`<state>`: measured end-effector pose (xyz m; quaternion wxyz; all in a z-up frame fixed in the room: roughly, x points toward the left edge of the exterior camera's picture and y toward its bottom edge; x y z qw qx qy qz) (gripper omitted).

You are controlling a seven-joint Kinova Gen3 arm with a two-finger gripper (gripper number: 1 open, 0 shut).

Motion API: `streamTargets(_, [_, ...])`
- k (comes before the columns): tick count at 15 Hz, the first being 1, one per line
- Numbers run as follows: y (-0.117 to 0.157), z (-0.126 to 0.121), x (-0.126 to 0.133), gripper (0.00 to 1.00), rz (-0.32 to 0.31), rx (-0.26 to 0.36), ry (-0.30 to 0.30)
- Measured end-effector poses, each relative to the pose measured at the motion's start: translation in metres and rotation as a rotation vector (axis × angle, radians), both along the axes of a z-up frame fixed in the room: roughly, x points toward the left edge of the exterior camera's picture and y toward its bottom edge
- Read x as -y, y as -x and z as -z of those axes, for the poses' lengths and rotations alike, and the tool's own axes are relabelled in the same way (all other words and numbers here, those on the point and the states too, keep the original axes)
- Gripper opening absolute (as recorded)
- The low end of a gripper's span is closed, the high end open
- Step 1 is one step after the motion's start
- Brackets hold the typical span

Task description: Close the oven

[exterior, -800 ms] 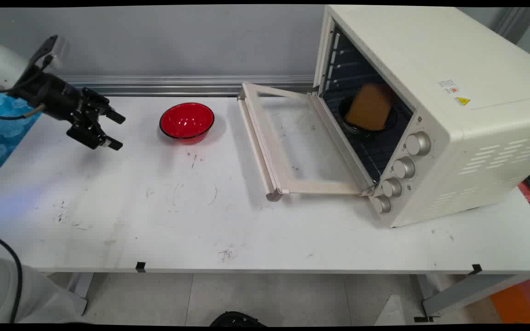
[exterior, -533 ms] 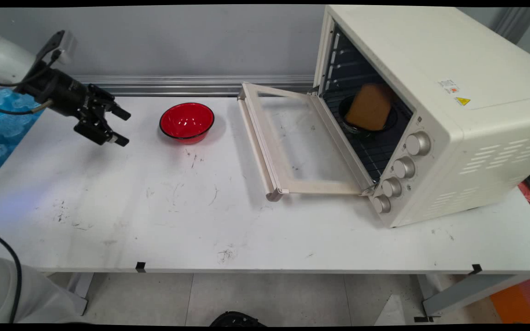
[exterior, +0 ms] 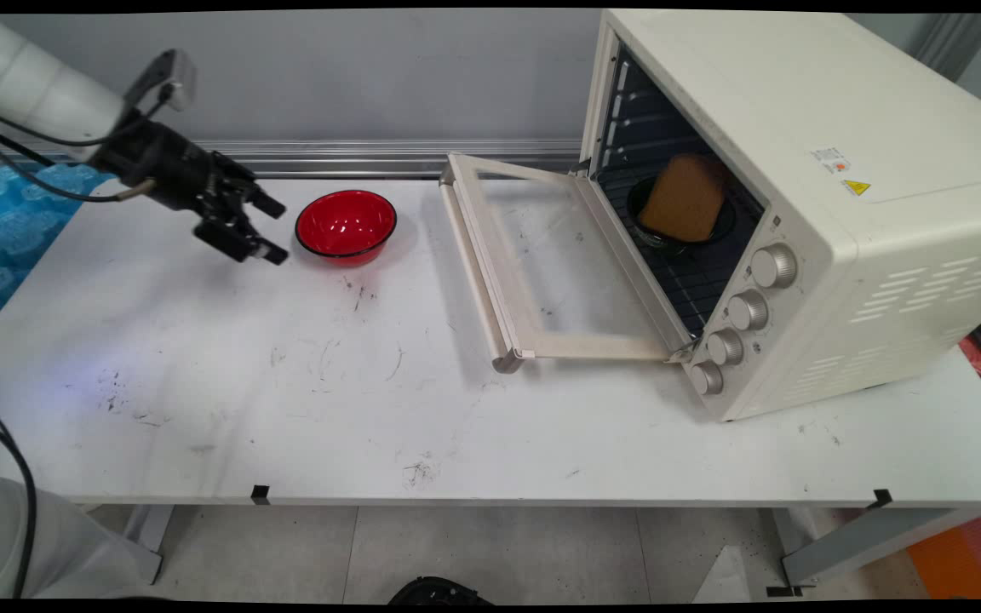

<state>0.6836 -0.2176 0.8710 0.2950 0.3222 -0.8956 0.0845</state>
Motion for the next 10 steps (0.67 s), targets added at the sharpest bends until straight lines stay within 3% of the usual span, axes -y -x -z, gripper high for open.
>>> streamTargets(10, [0.074, 0.031, 0.033, 1.00, 0.035, -0.021, 0.023])
